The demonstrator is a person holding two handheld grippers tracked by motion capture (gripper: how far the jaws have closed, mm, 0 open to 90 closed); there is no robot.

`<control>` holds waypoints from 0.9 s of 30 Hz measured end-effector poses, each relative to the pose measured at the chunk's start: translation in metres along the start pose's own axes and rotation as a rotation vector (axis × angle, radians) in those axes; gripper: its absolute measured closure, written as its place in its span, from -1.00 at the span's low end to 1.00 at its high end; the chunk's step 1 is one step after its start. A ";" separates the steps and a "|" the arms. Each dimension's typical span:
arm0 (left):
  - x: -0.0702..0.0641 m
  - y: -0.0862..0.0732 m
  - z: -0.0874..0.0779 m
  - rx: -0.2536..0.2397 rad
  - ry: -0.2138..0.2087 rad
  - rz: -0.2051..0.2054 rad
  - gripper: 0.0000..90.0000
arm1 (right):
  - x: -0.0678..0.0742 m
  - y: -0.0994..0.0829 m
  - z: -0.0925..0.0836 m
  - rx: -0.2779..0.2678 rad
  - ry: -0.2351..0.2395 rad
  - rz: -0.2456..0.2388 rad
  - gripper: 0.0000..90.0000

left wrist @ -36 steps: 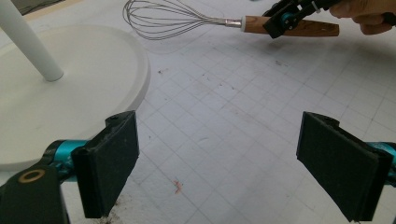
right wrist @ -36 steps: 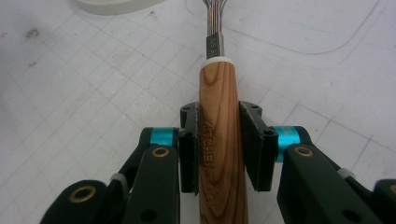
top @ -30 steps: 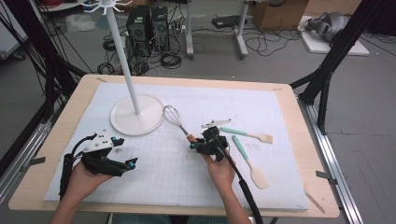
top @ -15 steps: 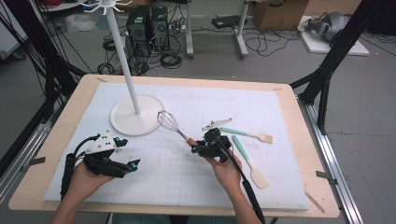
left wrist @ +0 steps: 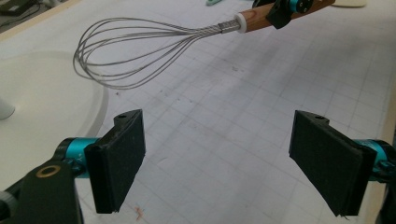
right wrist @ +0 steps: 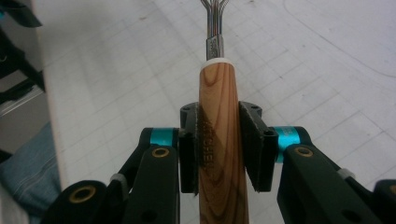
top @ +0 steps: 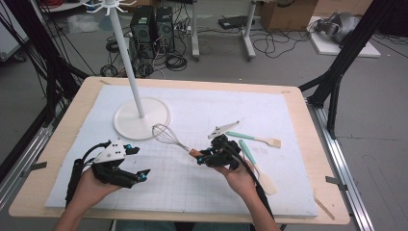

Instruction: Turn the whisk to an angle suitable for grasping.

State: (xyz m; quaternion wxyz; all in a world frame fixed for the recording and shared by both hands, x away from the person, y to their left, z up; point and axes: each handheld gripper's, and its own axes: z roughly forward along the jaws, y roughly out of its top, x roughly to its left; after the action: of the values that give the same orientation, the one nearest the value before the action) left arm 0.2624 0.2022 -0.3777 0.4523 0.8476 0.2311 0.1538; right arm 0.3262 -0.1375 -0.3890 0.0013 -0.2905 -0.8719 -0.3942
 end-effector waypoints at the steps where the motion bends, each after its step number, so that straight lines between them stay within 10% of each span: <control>1: -0.001 0.002 -0.001 0.000 -0.004 0.007 -0.55 | 0.001 0.002 -0.003 0.002 0.002 -0.014 0.55; 10: -0.010 0.026 -0.001 -0.017 -0.053 0.065 -0.50 | 0.021 0.026 -0.023 0.075 0.054 -0.132 0.56; 27: -0.016 0.046 0.021 0.032 -0.121 0.131 -0.41 | 0.032 0.026 -0.015 0.084 0.119 -0.174 0.56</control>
State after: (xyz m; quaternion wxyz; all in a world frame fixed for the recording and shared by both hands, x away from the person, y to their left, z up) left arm 0.2700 0.1570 -0.3515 0.4409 0.8757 0.1497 0.1282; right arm 0.3099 -0.1179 -0.3533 0.0308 -0.1894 -0.9079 -0.3726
